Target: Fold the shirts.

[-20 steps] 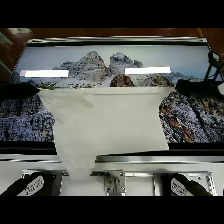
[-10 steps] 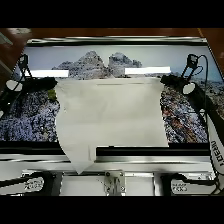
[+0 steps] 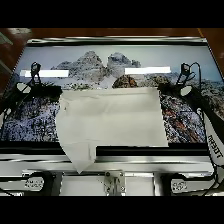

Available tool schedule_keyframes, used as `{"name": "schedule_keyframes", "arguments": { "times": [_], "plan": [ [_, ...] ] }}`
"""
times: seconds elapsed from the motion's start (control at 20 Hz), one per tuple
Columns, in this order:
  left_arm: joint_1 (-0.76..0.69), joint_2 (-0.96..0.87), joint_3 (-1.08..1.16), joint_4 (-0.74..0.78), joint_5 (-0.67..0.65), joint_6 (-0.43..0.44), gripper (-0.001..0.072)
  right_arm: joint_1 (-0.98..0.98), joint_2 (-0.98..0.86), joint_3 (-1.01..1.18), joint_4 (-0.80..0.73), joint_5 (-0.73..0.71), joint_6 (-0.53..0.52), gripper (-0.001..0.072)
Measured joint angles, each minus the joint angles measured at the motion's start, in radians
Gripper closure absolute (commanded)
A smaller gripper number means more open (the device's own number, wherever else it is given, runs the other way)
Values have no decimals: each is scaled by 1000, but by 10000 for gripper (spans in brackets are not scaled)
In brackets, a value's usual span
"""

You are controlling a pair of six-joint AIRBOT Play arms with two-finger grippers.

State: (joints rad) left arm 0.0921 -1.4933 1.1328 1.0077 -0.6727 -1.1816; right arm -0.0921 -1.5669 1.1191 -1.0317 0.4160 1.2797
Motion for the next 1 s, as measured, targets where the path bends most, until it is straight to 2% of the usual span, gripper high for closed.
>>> {"name": "schedule_keyframes", "arguments": {
  "times": [0.2, 0.4, 0.45, 0.5, 0.55, 0.6, 0.85, 0.9, 1.0],
  "plan": [
    [3, -3, -3, 87, -225, 0, 669, -44, 8, 0, -15, 216, 30, 647],
    [5, -10, -13, 121, -334, -54, 666, -56, 3, 0, -75, 362, 112, 628],
    [5, -14, -14, 124, -345, -72, 619, -58, 2, 0, -82, 383, 132, 518],
    [5, -18, -15, 127, -355, -92, 456, -58, 1, 0, -82, 400, 150, 252],
    [8, -20, -14, 131, -365, -108, 272, -60, 1, 0, -78, 417, 159, 151],
    [14, -21, -8, 135, -381, -123, 209, -63, 3, 2, -67, 436, 165, 147],
    [97, -1, 88, 138, -571, -156, 209, -105, 74, 58, -99, 626, 139, 149],
    [122, 16, 100, 138, -615, -158, 187, -124, 99, 67, -126, 680, 137, 149],
    [179, 67, 97, 146, -698, -159, 43, -176, 147, 74, -193, 790, 133, 149]
  ]
}}
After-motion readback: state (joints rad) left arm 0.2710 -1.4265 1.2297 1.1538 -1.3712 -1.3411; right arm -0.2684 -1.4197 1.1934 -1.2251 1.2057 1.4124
